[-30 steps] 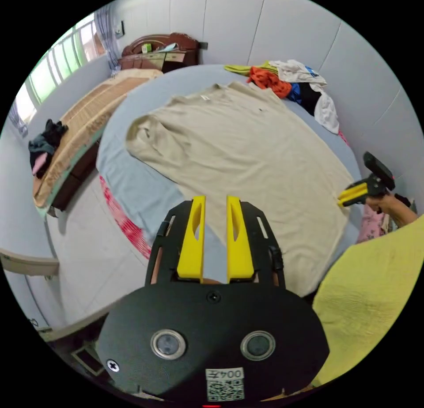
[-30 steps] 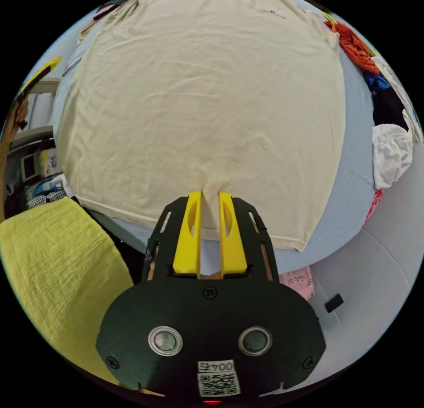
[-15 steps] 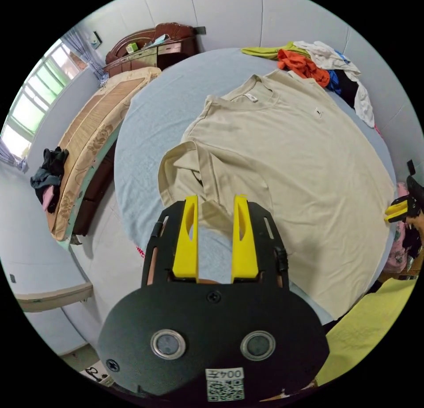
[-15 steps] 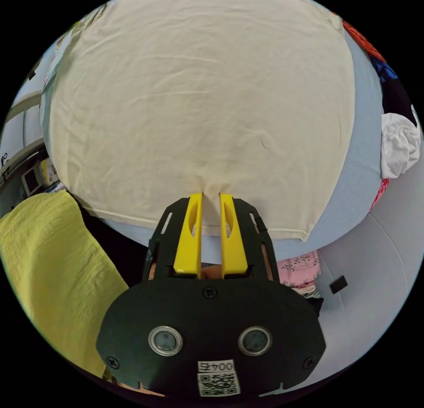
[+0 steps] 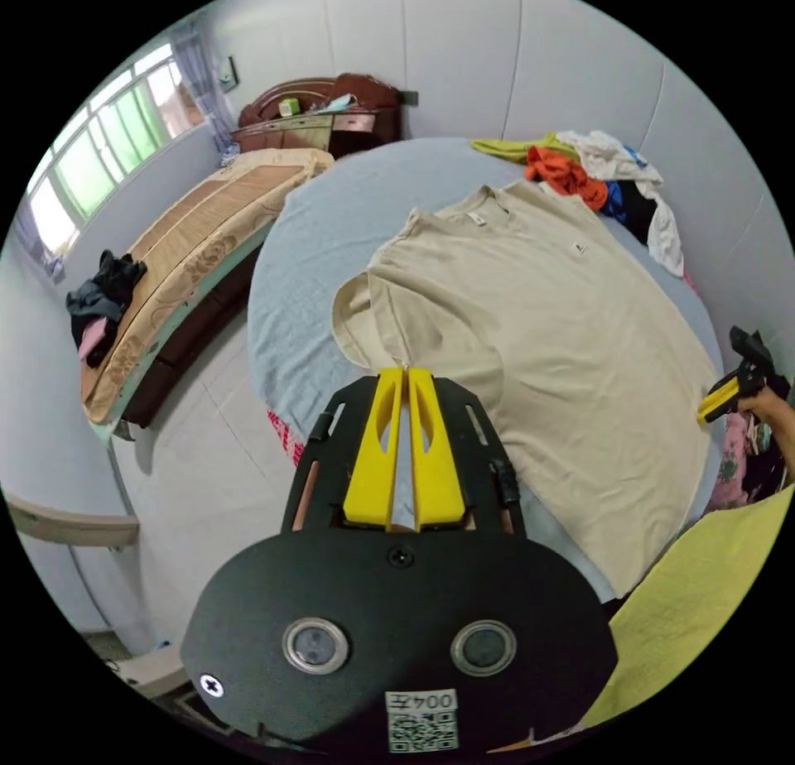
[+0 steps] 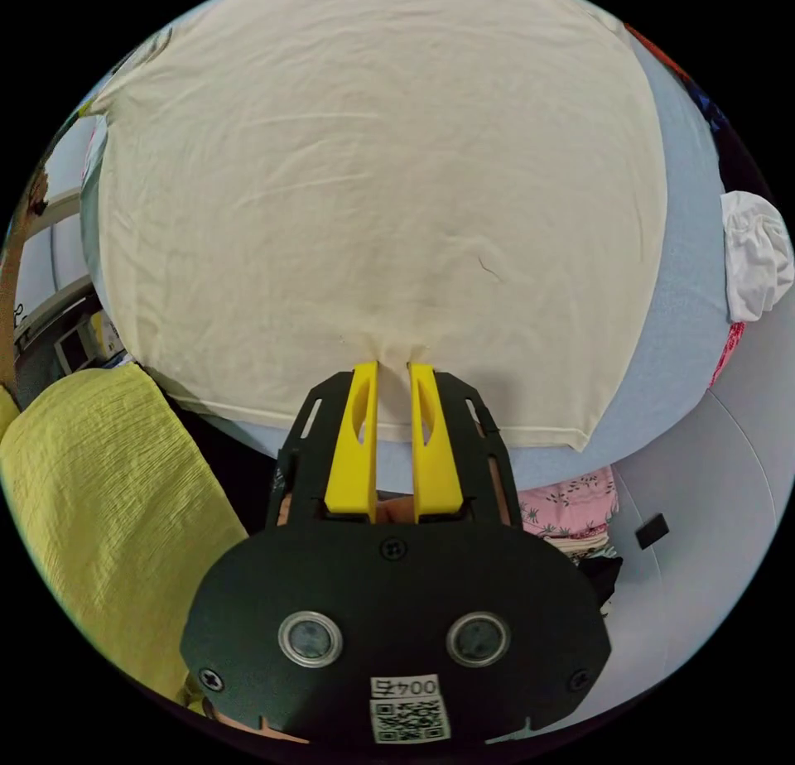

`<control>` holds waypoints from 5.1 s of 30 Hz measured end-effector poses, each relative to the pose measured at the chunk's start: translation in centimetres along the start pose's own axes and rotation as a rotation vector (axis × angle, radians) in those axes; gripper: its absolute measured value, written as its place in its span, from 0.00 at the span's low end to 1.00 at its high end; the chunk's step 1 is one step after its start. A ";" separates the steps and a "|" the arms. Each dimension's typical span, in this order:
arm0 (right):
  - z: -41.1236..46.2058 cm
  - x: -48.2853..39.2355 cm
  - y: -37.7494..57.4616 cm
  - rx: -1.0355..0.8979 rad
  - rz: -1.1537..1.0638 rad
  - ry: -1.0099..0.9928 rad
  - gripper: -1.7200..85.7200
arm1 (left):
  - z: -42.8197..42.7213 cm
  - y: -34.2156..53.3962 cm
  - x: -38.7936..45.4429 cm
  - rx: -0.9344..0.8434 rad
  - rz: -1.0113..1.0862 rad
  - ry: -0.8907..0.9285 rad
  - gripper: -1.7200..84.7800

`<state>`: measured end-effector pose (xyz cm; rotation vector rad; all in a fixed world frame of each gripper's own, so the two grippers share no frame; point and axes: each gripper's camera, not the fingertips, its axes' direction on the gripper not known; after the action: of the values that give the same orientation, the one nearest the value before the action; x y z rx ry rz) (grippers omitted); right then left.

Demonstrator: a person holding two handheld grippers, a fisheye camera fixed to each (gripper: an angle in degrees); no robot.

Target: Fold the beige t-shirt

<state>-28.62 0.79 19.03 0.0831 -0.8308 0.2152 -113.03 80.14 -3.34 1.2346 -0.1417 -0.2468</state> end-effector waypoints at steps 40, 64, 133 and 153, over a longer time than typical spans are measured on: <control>3.3 5.0 3.0 0.001 0.061 -0.089 0.09 | 1.2 -0.2 -9.0 0.095 -0.040 -0.371 0.03; 3.0 6.3 3.8 0.032 0.107 -0.142 0.09 | 12.2 -16.5 -17.8 -0.186 -0.063 0.240 0.15; -5.4 8.7 6.4 0.063 0.091 -0.117 0.09 | 4.3 3.7 -11.1 -0.024 -0.126 0.539 0.04; -7.6 12.8 16.0 0.304 0.061 -0.064 0.08 | -1.7 6.8 16.2 -0.097 0.070 0.292 0.03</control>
<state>-18.27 19.62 23.24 0.3518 -0.8603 0.3975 -96.23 79.53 2.07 1.1533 0.0789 -0.0106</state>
